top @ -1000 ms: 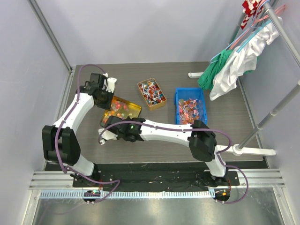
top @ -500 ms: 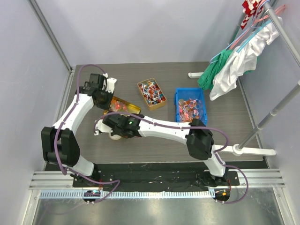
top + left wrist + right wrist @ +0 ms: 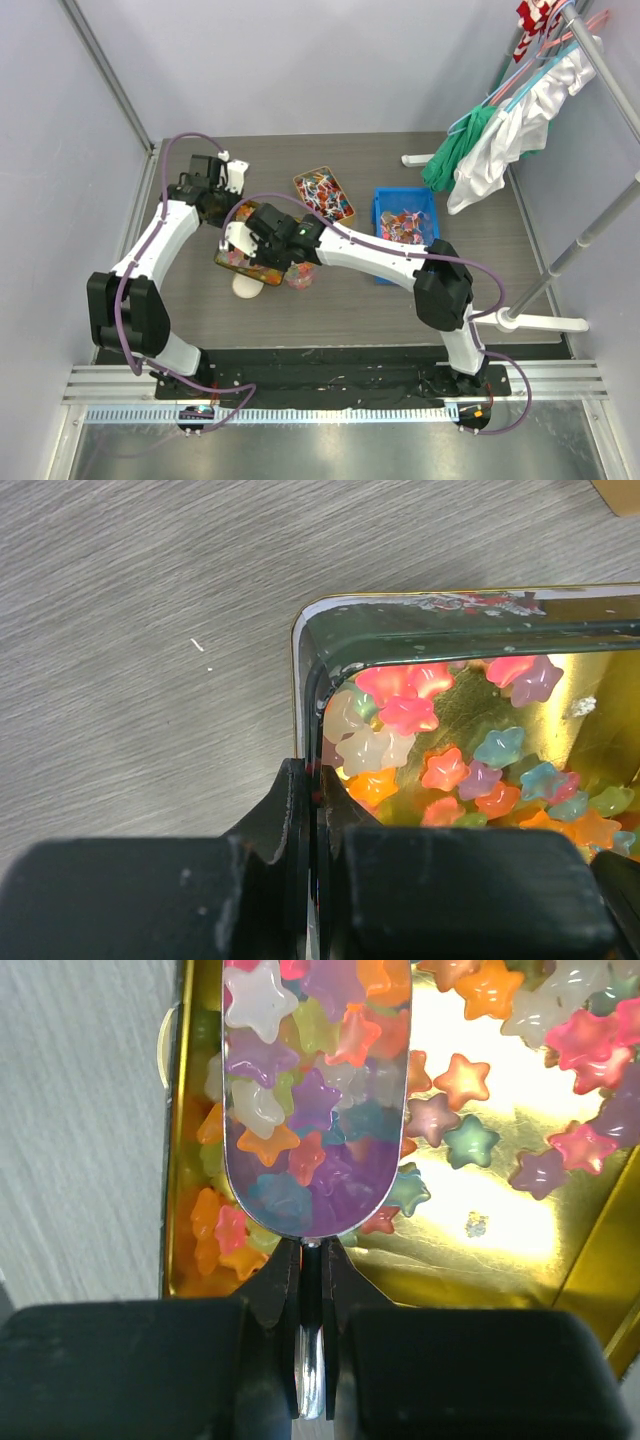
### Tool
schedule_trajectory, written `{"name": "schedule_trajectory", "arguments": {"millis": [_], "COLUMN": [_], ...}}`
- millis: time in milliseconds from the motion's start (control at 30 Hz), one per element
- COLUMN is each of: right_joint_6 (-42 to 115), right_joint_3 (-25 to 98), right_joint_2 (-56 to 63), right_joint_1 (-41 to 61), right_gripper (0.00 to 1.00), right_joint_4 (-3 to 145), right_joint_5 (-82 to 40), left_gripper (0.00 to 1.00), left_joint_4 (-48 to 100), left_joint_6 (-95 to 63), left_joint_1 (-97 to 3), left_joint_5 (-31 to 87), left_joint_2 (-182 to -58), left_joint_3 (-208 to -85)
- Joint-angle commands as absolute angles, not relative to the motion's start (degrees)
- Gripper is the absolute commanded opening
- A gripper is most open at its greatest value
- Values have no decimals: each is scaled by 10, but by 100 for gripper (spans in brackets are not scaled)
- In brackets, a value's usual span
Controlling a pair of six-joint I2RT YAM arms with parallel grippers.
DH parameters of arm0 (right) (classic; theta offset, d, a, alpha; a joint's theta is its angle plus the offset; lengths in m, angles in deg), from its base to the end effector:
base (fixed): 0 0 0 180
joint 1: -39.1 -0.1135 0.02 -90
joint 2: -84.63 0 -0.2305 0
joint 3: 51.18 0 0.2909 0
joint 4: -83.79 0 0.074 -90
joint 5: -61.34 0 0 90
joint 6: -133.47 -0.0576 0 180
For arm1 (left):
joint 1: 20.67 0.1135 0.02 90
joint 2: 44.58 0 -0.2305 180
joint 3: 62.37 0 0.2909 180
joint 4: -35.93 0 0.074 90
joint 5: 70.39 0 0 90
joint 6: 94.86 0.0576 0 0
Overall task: Pack the candies
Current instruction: Scoop the fake candies from the storage box.
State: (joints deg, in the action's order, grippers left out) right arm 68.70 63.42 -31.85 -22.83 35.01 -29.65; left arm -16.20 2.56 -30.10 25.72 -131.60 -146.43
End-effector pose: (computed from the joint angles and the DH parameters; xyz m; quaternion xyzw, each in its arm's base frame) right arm 0.2347 0.4380 0.2085 -0.6470 0.6841 0.0982 0.3220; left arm 0.3676 -0.0673 0.2210 0.1554 0.9400 -0.0561 0.2986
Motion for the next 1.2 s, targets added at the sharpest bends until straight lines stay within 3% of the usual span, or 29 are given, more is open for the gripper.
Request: {"name": "schedule_trajectory", "arguments": {"millis": [0,467,1167], "right_joint_6": [677,690,777], "right_joint_3": [612,625,534], "right_joint_2": [-271,-237,-100], "right_joint_1": [-224,-181,-148], "right_gripper": [1,1,1], "right_joint_4": [371,360,266], "right_joint_5": [-229,-208,-190], "left_gripper": [0,0,0], "left_joint_4": [-131,-132,-133], "left_joint_6": [-3,-1,-3], "left_joint_1": [-304,-304,-294], "left_joint_5": [302,294,280], "left_joint_2": [-1284,-1284,-1279], "left_joint_3": [-1480,-1480,-1484]}}
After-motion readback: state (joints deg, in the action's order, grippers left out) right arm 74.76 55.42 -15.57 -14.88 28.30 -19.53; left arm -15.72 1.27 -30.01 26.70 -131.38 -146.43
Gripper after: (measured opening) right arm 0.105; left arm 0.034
